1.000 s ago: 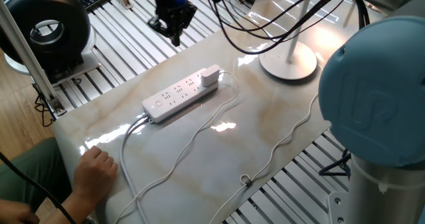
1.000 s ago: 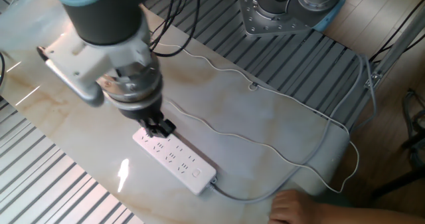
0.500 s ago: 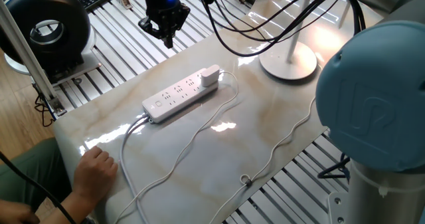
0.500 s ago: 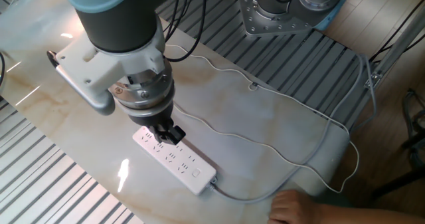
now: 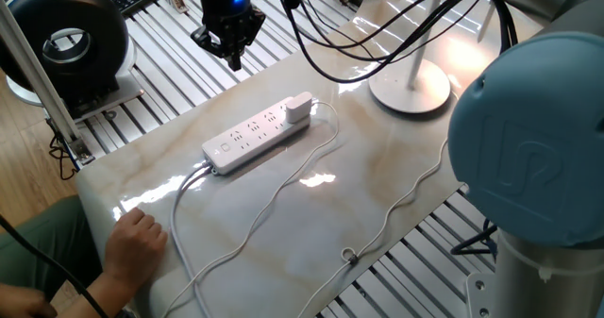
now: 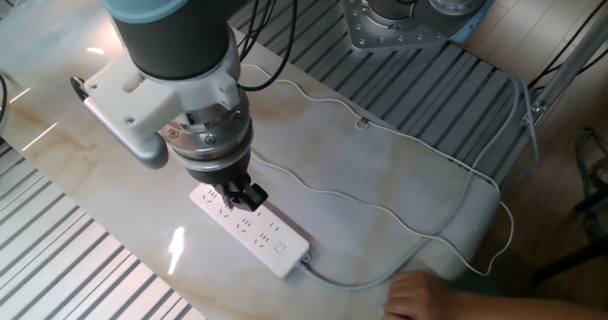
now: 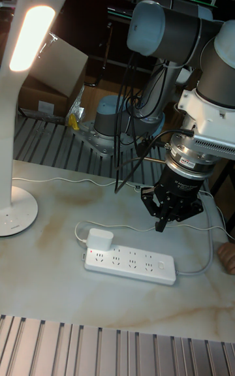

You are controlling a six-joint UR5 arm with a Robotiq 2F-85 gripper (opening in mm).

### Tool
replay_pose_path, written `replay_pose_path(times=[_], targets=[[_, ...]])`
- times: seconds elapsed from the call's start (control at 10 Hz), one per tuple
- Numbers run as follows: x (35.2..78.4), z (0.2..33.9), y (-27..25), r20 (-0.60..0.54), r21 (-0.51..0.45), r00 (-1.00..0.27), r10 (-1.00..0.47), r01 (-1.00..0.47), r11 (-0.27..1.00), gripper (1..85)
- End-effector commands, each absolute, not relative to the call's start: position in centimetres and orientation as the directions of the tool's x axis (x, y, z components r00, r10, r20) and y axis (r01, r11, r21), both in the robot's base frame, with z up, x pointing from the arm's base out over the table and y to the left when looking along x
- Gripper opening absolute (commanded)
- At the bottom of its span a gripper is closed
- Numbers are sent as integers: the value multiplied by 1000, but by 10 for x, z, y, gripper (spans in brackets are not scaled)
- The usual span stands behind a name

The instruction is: Plug in the power cord of the desk lamp, turn on the socket, and light up the desk lamp

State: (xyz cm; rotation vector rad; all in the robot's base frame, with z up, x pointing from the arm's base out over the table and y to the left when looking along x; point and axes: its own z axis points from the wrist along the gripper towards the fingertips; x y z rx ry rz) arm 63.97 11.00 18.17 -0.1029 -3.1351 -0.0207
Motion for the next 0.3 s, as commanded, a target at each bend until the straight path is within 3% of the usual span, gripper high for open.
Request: replay_pose_path(times=[0.0, 0.2], targets=[[640, 182, 113, 6, 25, -998, 64, 64, 998, 10], [639, 182, 112, 9, 23, -998, 62, 62, 998, 10]])
